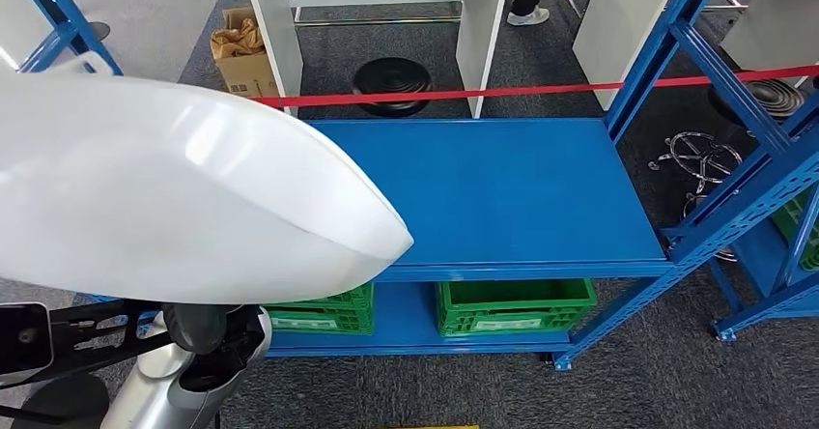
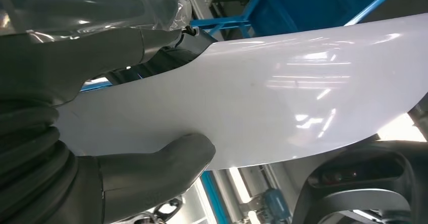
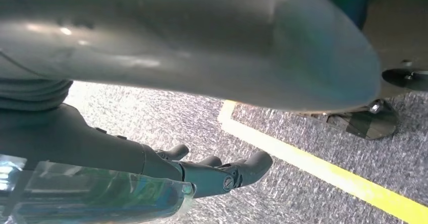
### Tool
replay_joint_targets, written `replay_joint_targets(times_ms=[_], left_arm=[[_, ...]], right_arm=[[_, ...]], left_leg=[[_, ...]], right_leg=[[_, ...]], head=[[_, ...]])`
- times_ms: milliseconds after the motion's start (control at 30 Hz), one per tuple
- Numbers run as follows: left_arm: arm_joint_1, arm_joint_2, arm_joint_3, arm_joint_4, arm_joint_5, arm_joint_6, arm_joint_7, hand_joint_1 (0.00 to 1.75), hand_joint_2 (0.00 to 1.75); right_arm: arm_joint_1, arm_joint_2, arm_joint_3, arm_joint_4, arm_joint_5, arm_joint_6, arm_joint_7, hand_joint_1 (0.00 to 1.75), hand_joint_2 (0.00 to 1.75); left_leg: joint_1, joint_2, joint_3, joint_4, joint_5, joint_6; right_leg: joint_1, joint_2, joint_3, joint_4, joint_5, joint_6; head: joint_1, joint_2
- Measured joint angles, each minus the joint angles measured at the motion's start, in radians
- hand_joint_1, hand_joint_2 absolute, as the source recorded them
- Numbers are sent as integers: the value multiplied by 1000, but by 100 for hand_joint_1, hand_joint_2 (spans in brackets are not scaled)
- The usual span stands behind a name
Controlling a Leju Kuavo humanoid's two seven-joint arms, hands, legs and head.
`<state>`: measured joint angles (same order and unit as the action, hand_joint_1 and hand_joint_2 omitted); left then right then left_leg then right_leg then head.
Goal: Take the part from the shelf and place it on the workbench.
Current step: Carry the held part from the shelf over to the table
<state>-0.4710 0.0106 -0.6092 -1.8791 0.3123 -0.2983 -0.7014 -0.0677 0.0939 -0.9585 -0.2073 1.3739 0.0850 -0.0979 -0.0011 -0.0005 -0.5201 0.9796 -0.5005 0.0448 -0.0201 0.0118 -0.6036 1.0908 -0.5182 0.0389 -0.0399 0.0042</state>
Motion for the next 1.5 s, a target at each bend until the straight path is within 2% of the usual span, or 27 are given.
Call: replay_joint_targets(times_ms=[67, 133, 167, 267, 333, 400, 467, 500, 567, 633, 667, 700, 767, 833, 933, 967, 1033, 1100, 1133, 1167, 1200, 1233, 1300, 1333, 1433, 1467, 1500], left_arm=[[3, 5, -1, 0, -2, -10, 0, 175, 175], [9, 10, -2, 1, -8, -17, 0, 175, 175], [12, 12, -2, 1, -14, -18, 0, 175, 175], [19, 18, -2, 0, -34, -17, 0, 175, 175], [21, 22, -1, -3, -44, -15, 0, 175, 175], [25, 28, -1, -8, -52, -11, 1, 175, 175], [29, 35, -1, -13, -57, -5, 1, 175, 175], [30, 39, -2, -14, -58, -2, 1, 175, 175], [30, 50, -4, -16, -57, 10, 1, 175, 175], [24, 63, -9, -14, -47, 30, 1, 175, 175], [18, 71, -12, -11, -40, 39, 1, 175, 175], [11, 78, -15, -8, -33, 47, 1, 175, 175], [-9, 87, -20, -1, -21, 55, 1, 175, 175], [-25, 93, -24, 2, -14, 57, 1, 175, 175], [-37, 101, -29, 8, -9, 57, 1, 175, 175], [-40, 102, -32, 11, -6, 58, 1, 175, 175], [-49, 105, -39, 20, 6, 59, 1, 175, 175], [-57, 106, -48, 33, 21, 59, 1, 175, 175], [-61, 107, -52, 42, 26, 61, 1, 175, 175], [-65, 108, -58, 52, 30, 64, 1, 175, 175], [-71, 108, -63, 60, 32, 68, 1, 175, 175], [-78, 109, -70, 67, 34, 72, 1, 175, 175], [-95, 110, -82, 77, 40, 75, 1, 175, 175], [-103, 109, -87, 82, 43, 74, 1, 175, 175], [-116, 106, -101, 99, 47, 61, 2, 175, 175], [-118, 105, -104, 105, 48, 57, 2, 175, 175], [-120, 104, -106, 111, 47, 53, 2, 175, 175]], right_arm=[[-1, -2, 0, 0, -1, 0, -7, 0, 0], [-1, -5, 1, 0, 0, -1, -15, 0, 0], [-1, -7, 2, 0, 1, -1, -19, 0, 0], [-4, -12, 8, 0, 12, -2, -27, 0, 0], [-7, -13, 16, 1, 20, -2, -30, 0, 0], [-9, -13, 23, 2, 25, -2, -30, 0, 0], [-11, -15, 26, 2, 30, -2, -30, 0, 0], [-12, -16, 28, 2, 32, -1, -30, 0, 0], [-14, -16, 34, 2, 36, -1, -30, 0, 0], [-15, -17, 40, 2, 38, -1, -30, 0, 0], [-15, -17, 43, 2, 38, -1, -30, 0, 0], [-15, -18, 45, 2, 38, -1, -30, 0, 0], [-16, -19, 47, 2, 38, 0, -30, 0, 0], [-16, -20, 48, 2, 38, 0, -30, 0, 0], [-16, -21, 48, 2, 36, 0, -30, 0, 0], [-16, -22, 48, 2, 33, 0, -30, 0, 0], [-15, -26, 47, 2, 20, 0, -26, 0, 0], [-14, -33, 45, 2, 6, 0, -16, 0, 0], [-14, -37, 44, 2, 1, 0, -10, 0, 0], [-13, -43, 43, 2, -2, 0, -3, 0, 0], [-12, -47, 41, 2, -6, 1, 2, 0, 0], [-12, -51, 39, 2, -10, 2, 5, 0, 0], [-13, -56, 32, 2, -25, 5, 6, 0, 0], [-14, -56, 27, 2, -34, 6, 3, 0, 0], [-14, -50, 11, 3, -56, 9, -15, 0, 0], [-15, -48, 6, 3, -59, 9, -21, 0, 0], [-17, -45, 2, 4, -60, 9, -25, 0, 0]], left_leg=[[1, 4, -3, -1, 3, 2], [2, 7, -5, -1, 4, 0], [3, 7, -5, 0, 5, -2], [8, 6, -8, 9, 1, -17], [7, 4, -15, 16, 0, -33], [7, 2, -21, 20, 5, -45], [10, 1, -33, 41, -15, -54], [11, 1, -49, 75, -43, -58], [11, 1, -102, 201, -122, -64], [11, 1, -139, 303, -162, -65], [11, 1, -130, 301, -152, -63], [10, 1, -101, 259, -126, -59], [6, 2, -6, 108, -74, -46], [-1, 2, 46, 14, -52, -40], [-5, 4, 32, 1, -33, -29], [-3, 6, 24, -2, -22, -22], [1, 9, 2, -7, 3, -9], [0, 10, -23, -5, 25, -4], [-1, 11, -36, -4, 36, -4], [-1, 12, -49, -3, 46, -5], [-1, 12, -62, -2, 56, -6], [-1, 13, -72, 0, 64, -8], [-4, 13, -88, 5, 78, -16], [-5, 13, -92, 6, 84, -22], [-4, 13, -100, 5, 104, -40], [-3, 11, -107, 11, 96, -46], [-2, 9, -120, 34, 68, -52]], right_leg=[[-1, -1, -57, 129, -61, 6], [-3, -2, -91, 210, -77, 11], [-5, -3, -81, 194, -57, 13], [-10, -5, 21, 0, 27, 16], [-7, -2, 50, -59, 35, 8], [-5, 1, 42, -60, 39, -8], [-7, 0, 34, -61, 45, -24], [-8, -2, 28, -62, 51, -32], [-7, -4, 11, -62, 62, -44], [-3, -6, -8, -61, 75, -48], [-2, -6, -16, -61, 82, -48], [0, -6, -24, -61, 89, -47], [3, -6, -35, -61, 104, -43], [3, -5, -40, -63, 118, -32], [0, -7, -44, -71, 135, -10], [-1, -7, -51, -61, 120, -5], [-2, -8, -80, 16, 41, 3], [-2, -8, -116, 150, -48, 11], [-1, -8, -122, 201, -65, 13], [-1, -8, -111, 218, -60, 13], [-2, -8, -79, 194, -39, 12], [-2, -9, -28, 132, -14, 10], [0, -8, 77, -20, 3, 1], [2, -8, 105, -69, 2, -5], [5, -7, 103, -95, 11, -29], [3, -9, 95, -96, 19, -39], [1, -10, 85, -98, 30, -47]], head=[[4, 0], [5, 0], [5, 0], [6, 0], [7, 0], [7, 0], [6, 0], [5, 0], [2, 0], [2, 0], [2, 0], [2, 0], [2, 0], [2, 0], [-2, 0], [-1, 0], [2, 0], [5, 0], [6, 0], [6, 0], [6, 0], [6, 0], [5, 0], [5, 0], [8, 0], [8, 0], [7, 0]])
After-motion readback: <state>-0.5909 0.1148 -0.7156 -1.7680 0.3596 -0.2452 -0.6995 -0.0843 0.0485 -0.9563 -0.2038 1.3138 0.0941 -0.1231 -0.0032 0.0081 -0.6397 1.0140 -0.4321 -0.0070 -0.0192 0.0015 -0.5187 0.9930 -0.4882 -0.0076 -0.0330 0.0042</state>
